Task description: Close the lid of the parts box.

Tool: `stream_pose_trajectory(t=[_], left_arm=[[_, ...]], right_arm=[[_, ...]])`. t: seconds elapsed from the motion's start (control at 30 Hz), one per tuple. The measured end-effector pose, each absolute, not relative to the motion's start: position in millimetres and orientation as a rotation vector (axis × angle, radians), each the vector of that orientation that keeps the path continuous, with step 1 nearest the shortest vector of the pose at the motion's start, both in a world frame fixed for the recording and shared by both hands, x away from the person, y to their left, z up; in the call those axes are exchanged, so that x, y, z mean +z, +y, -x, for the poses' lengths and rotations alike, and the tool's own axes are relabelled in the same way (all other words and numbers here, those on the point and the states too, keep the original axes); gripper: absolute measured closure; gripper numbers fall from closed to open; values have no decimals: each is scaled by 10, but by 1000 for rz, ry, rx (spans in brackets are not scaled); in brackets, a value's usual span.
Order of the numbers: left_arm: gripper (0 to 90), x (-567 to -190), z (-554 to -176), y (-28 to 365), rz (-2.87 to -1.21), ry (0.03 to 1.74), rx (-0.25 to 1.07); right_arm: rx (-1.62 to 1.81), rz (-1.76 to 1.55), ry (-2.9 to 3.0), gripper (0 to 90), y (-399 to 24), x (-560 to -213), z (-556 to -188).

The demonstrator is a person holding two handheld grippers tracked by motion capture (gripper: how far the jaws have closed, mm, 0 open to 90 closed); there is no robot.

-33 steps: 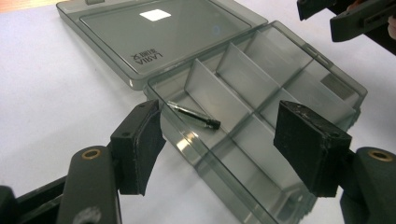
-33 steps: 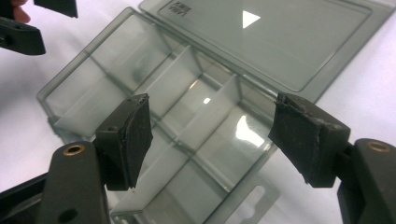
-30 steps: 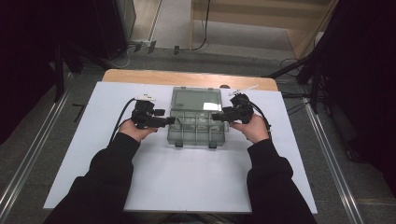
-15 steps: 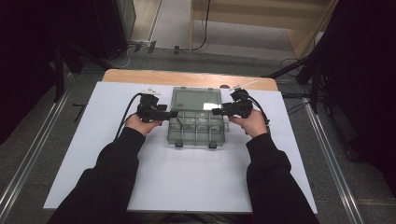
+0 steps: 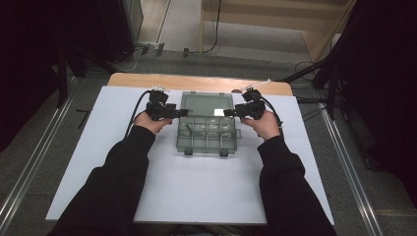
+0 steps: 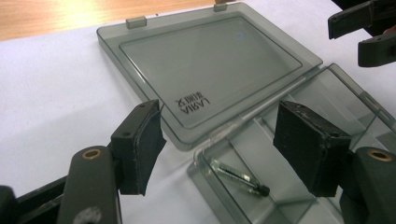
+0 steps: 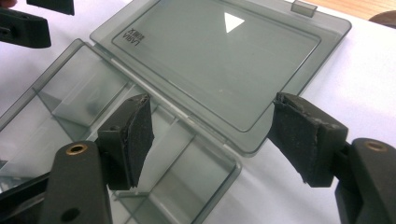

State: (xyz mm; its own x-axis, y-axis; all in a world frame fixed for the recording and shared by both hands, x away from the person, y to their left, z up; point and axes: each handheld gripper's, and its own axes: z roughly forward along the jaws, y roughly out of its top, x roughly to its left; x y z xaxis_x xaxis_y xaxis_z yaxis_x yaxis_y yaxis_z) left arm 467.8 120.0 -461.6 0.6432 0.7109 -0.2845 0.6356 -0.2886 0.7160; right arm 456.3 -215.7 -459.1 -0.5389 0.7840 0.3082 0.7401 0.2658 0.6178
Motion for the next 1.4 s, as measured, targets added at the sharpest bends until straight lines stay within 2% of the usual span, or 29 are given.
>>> stream_pose_trajectory(t=[0.73,1.4], left_arm=[[325,-4728,-4912,1087,-1978,1151,214],[324,-4925,-4981,998,-1956,1253,204]], right_arm=[[1095,-1549,2385,314,-2081,-4763,-4760],[1057,-1650,2313,295,-2054,-4970,-4852]])
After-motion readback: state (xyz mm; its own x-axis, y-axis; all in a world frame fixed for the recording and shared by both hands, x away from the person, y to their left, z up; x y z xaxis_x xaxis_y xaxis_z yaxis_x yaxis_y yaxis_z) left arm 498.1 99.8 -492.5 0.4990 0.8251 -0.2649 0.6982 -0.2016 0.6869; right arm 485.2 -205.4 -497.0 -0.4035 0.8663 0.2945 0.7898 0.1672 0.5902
